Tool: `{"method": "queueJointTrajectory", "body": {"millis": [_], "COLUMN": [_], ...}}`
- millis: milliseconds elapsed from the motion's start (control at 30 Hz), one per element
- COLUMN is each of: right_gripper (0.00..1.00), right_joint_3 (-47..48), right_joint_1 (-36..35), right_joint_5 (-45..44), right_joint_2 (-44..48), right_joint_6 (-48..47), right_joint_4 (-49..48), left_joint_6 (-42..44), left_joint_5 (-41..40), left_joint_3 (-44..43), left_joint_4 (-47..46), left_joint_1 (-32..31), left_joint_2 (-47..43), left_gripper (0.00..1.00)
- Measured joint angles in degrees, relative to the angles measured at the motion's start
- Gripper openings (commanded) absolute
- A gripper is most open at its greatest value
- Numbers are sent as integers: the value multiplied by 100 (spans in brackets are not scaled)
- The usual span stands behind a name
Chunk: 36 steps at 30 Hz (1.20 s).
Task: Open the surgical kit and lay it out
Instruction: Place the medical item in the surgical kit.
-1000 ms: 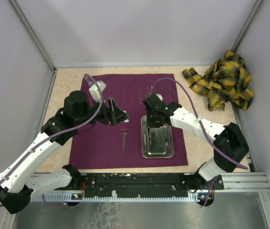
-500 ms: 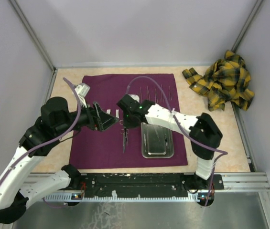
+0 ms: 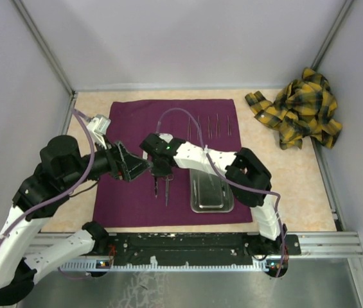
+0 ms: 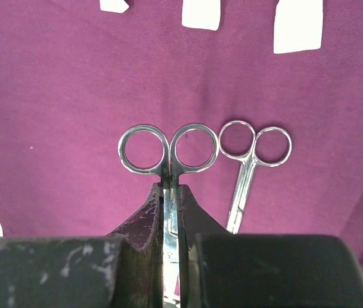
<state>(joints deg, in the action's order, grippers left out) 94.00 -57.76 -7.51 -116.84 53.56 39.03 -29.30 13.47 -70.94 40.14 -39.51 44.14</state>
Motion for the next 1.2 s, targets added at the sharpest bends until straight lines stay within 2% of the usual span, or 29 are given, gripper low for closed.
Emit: {"method": "queueJointTrajectory", "body": {"millis": [567, 1000, 1200], "right_gripper": [0, 0, 13], "right_joint_3": [691, 693, 693], "right_joint_1": [-247, -299, -304], "right_joint_5": [-149, -210, -210], "right_joint_2": [-874, -933, -940], "right_joint_6": [356, 544, 588], "right_joint_4": [85, 190, 190], "left_joint_6": [186, 236, 238], "left_joint_5": [0, -2, -17], "left_joint_3": [-140, -138, -138], "left_joint_4": [240, 240, 240], "left_joint_1": [0, 0, 0], "left_joint_2": [-9, -22, -22], "left_gripper": [89, 89, 89]}}
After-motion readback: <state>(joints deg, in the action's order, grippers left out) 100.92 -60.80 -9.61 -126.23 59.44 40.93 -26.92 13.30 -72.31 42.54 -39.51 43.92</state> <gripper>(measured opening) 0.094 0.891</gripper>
